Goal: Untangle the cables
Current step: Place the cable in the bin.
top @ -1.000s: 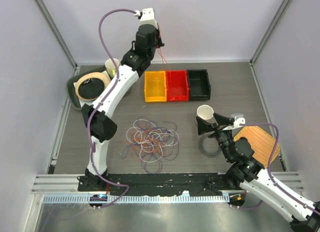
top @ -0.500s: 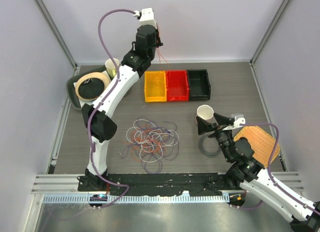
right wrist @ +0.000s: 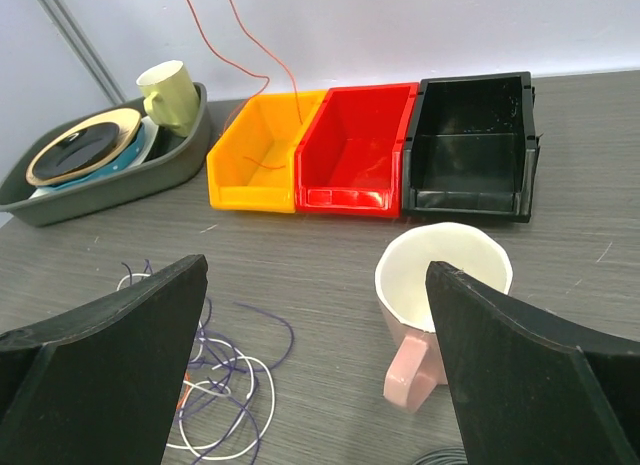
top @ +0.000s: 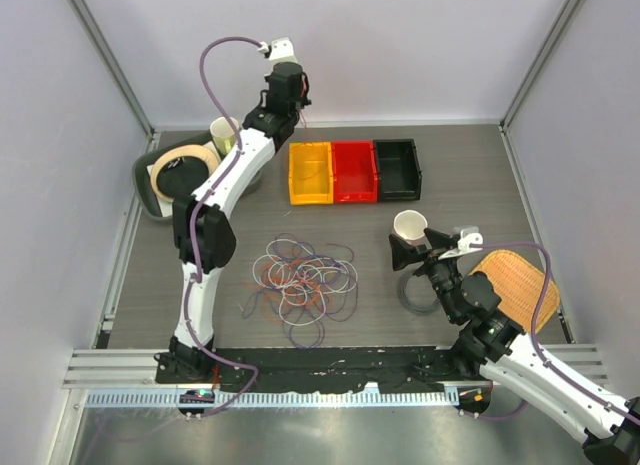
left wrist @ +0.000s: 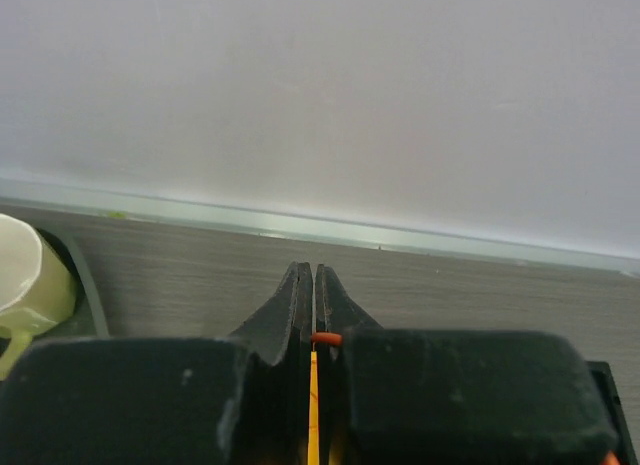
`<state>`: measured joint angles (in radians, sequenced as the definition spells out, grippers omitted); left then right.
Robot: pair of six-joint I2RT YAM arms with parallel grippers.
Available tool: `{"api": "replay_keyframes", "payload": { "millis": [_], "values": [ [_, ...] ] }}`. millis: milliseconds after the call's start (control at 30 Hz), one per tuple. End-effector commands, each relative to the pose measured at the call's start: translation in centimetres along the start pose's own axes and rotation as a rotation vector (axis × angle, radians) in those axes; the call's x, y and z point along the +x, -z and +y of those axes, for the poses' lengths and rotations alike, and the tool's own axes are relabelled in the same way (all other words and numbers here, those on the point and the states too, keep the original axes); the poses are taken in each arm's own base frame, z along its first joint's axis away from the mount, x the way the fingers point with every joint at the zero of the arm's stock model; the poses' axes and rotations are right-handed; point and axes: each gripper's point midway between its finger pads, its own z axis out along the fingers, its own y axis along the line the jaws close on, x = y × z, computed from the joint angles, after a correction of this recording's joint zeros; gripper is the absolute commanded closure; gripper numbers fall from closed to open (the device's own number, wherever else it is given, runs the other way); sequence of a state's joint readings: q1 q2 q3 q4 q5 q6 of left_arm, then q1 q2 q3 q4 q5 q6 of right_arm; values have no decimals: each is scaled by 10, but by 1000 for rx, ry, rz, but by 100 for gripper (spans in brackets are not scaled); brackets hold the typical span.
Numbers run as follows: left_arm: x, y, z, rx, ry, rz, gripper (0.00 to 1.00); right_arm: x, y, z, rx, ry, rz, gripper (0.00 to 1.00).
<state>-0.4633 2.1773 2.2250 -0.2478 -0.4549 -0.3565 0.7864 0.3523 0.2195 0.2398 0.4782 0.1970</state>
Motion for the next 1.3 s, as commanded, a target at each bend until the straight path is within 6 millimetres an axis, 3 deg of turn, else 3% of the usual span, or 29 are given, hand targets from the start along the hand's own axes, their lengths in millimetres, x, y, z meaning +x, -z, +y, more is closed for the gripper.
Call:
{"api": "replay_keyframes", "payload": {
  "millis": [0,133,333,533,800,967,1000,1033,1067,1100,1200,1267],
  "values": [
    [0,-3,-18,49,68,1,100,-16,-2,1,10,-23,-59,3],
    [2,-4,-29,87,111,18,100,-16,-2,1,10,-25,-62,3],
    [-34,20,-45,92,103,-70,100,-17,-2,1,6,-28,-64,3],
    [-39,40,-62,116,95,-77,100,-17,-1,0,12,-26,-68,3],
    [-61,49,-64,81,27,-143,100,-18,0,-1,13,-34,-74,3],
    [-77,56,-45,-24,-173,-212,100,-18,0,-2,19,-30,-71,3],
    [-59,50,-37,-58,-234,-186,100,-18,0,-2,16,-29,-70,3],
    [-67,53,-31,-78,-268,-221,100,-18,0,-2,18,-28,-69,3],
    [-63,51,-20,-121,-313,-222,100,-19,1,-2,20,-27,-71,3],
    [-41,45,-5,-155,-408,-181,100,-20,1,-3,25,-26,-72,3],
    [-29,41,21,-193,-458,-140,100,-22,2,-5,30,-34,-85,3],
    [-36,45,30,-203,-453,-144,100,-22,3,-5,28,-33,-87,3]
  ]
}}
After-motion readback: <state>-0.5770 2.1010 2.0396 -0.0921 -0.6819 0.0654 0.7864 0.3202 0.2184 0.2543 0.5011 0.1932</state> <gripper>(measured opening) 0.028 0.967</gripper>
